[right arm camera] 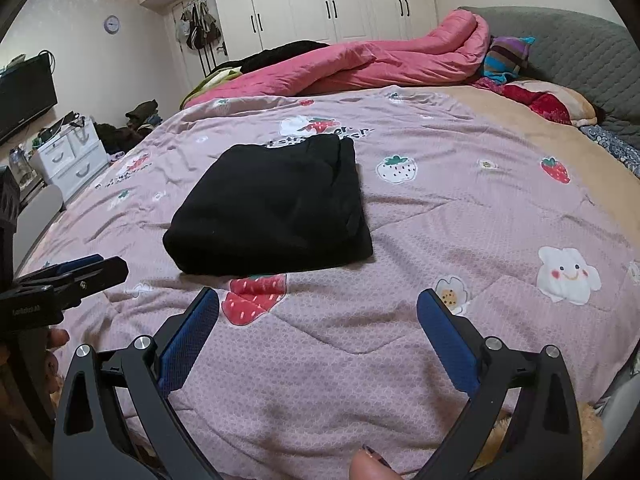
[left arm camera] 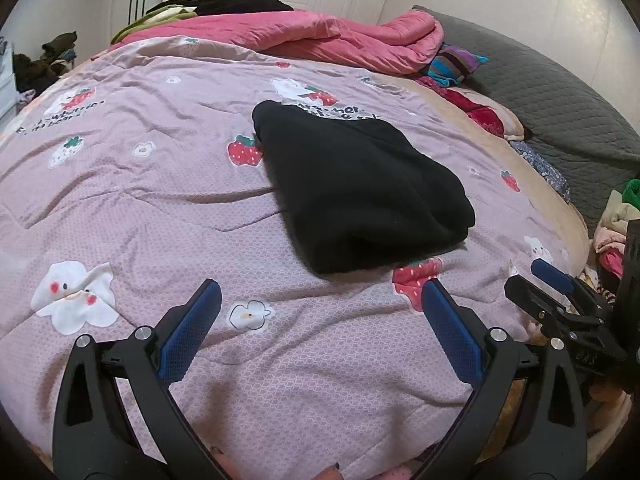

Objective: Fold small clothes

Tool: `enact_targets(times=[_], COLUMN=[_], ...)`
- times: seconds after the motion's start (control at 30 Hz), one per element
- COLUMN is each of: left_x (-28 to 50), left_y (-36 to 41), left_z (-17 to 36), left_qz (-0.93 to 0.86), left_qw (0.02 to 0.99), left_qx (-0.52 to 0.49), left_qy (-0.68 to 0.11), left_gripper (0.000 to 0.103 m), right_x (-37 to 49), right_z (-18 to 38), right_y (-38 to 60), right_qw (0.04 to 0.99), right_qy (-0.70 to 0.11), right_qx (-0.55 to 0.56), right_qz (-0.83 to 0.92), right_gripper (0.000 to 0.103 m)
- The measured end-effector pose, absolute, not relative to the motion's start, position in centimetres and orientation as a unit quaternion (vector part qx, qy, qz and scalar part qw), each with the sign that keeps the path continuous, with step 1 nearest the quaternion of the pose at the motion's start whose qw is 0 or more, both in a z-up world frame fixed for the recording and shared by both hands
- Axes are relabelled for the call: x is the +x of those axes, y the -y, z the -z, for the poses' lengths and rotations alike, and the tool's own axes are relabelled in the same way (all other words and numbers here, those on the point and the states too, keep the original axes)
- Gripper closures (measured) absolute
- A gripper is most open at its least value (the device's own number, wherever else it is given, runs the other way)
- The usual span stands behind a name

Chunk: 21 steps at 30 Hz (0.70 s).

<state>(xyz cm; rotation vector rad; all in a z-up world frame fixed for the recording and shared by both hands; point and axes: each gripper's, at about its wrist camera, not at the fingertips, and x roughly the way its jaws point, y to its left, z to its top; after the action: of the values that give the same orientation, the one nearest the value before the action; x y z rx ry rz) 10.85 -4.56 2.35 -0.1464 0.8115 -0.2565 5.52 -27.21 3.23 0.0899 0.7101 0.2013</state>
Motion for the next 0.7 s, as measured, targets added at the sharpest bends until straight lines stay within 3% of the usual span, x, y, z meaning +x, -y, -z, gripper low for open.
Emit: enact_targets(times=[0.7], left_x=[10.79], left_y=[4.37], left_z=[-2.29], left_qz=[0.114], left_qw=[0.907], left_qx=[-0.068], left_qy=[-0.399], left_gripper=[0.009], right_x=[5.55], right_z=[-3.06], right_y=[27.72], right_qw=[0.930], right_qy=[-0.352], right_qx=[0.050], right_qz=[-0.093], right_gripper=[0.004])
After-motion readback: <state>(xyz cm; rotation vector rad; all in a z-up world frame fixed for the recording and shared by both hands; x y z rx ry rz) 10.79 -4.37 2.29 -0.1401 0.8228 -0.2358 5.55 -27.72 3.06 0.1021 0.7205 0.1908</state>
